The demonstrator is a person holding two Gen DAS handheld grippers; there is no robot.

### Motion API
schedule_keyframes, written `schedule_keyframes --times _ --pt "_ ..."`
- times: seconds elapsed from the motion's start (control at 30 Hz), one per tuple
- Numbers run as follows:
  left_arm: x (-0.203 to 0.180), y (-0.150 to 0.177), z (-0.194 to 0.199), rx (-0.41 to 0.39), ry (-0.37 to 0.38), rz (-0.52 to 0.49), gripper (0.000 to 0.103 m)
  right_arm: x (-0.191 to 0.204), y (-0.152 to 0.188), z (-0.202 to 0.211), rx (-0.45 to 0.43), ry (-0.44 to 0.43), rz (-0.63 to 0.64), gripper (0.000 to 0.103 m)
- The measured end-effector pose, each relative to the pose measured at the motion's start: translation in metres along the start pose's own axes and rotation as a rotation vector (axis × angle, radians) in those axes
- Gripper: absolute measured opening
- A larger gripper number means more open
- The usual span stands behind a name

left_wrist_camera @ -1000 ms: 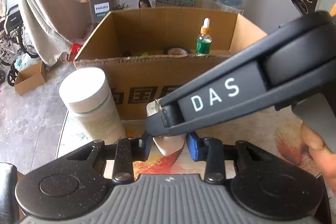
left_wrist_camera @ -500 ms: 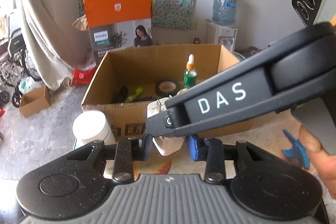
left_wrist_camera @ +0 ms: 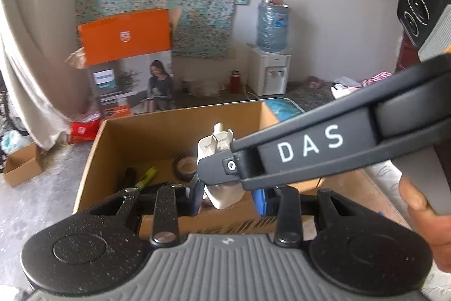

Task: Organize rigid objects
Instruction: 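Carry the white plug adapter into the box and open the right gripper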

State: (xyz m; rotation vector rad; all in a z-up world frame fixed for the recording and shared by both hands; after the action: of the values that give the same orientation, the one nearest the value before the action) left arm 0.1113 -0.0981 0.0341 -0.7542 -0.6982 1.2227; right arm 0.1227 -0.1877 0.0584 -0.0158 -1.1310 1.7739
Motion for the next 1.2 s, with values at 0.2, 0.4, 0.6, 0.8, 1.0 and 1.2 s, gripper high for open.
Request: schedule_keyframes --times 0.2,0.4,0.6,0.8,1.0,1.2 --pt "-0.012 -0.026 -0.056 0.074 0.078 0.009 0.037 -0.046 -0.027 0.0 0.015 0.059 -0.054 0.033" --pt "-0.016 -0.035 -0.122 0.189 0.132 0.044 0.037 -0.113 -0.046 -0.029 0.081 0.078 -0.143 0.033" --pt "-0.01 -0.035 -0.175 0.308 0.166 0.1 0.037 -0.162 -0.056 -0.067 0.163 0.1 -0.179 0.033" --pt "-0.006 -0.039 -0.197 0.364 0.183 0.142 0.038 -0.177 -0.063 -0.094 0.22 0.134 -0.146 0.031" --pt "-0.006 -0.04 -0.205 0.399 0.211 0.181 0.045 -0.174 -0.073 -0.108 0.277 0.172 -0.076 0.03" --pt "-0.012 -0.041 -0.205 0.399 0.229 0.187 0.051 -0.172 -0.077 -0.112 0.297 0.201 -0.039 0.03"
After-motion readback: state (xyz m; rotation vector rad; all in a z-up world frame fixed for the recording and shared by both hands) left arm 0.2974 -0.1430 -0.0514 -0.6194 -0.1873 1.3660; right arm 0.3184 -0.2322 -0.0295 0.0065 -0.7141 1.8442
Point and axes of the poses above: each gripper's, at about its wrist camera, not at the fingertips, and z roughly against the way its jaws point, x to its left, y to its underside, the point moved 1 cm from there along -z, roughly the way its jaws point, and after that the axes turned 5 degrees about -y, right-handed, at the moved point
